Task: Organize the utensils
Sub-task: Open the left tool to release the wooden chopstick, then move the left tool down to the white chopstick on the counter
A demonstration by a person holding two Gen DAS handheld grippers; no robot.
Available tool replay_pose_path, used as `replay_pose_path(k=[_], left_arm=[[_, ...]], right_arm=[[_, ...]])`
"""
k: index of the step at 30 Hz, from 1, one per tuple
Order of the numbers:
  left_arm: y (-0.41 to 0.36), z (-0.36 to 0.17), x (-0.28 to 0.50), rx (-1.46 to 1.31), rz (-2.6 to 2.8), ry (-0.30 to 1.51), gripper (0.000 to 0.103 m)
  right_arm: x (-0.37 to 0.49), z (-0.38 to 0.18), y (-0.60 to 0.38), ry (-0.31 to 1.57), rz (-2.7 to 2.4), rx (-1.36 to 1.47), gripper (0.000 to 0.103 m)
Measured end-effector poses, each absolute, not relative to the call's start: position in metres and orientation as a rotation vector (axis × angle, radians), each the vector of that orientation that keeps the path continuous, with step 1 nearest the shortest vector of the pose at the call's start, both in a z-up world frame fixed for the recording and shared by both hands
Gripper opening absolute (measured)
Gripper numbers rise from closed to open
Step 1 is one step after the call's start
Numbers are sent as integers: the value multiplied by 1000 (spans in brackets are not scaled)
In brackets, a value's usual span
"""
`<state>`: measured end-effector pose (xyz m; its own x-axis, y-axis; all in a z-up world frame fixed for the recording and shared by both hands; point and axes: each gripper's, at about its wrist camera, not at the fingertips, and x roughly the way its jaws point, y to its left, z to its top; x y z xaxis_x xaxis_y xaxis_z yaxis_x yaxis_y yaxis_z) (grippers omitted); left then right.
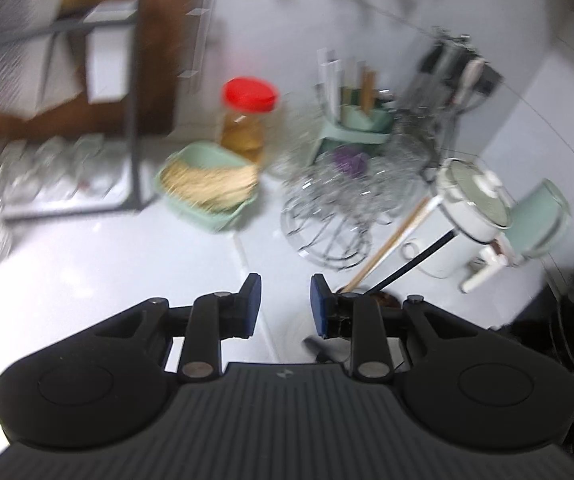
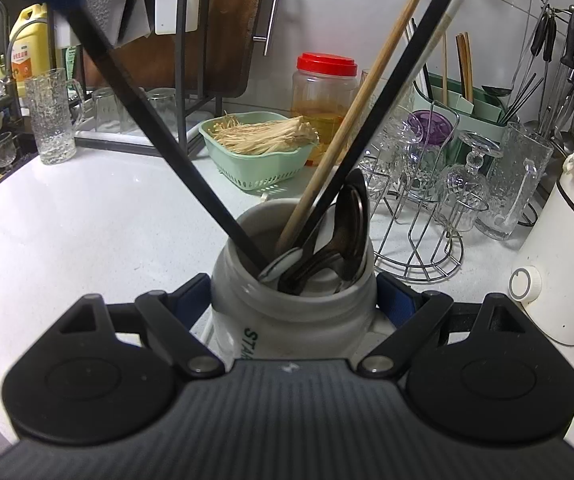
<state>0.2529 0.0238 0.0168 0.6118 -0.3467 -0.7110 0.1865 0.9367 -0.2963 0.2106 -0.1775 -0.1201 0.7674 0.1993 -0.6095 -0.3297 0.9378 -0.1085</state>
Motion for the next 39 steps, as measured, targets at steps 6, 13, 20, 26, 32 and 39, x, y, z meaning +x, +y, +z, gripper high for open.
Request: replay_pose_path(k=[6, 13, 20, 26, 32, 39], left_arm=[[40, -18, 237, -223, -255, 909, 31], [55, -53, 238, -233, -273, 945, 31], [65, -90, 244, -245, -306, 968, 34], [67, -131, 253, -244, -324, 1005, 37], [48, -152, 254, -196, -390, 1014, 37], [7, -175, 257, -146, -507, 1016, 36]], right_arm=[[212, -119, -178, 642, 300, -218, 90], [212, -118, -175, 650, 269, -213, 91], [213, -119, -171, 668, 271, -214, 103], [216, -116, -174, 668, 256, -146, 103], [204, -107, -176, 675, 238, -90, 103], [202, -95, -184, 664, 220, -36, 97]])
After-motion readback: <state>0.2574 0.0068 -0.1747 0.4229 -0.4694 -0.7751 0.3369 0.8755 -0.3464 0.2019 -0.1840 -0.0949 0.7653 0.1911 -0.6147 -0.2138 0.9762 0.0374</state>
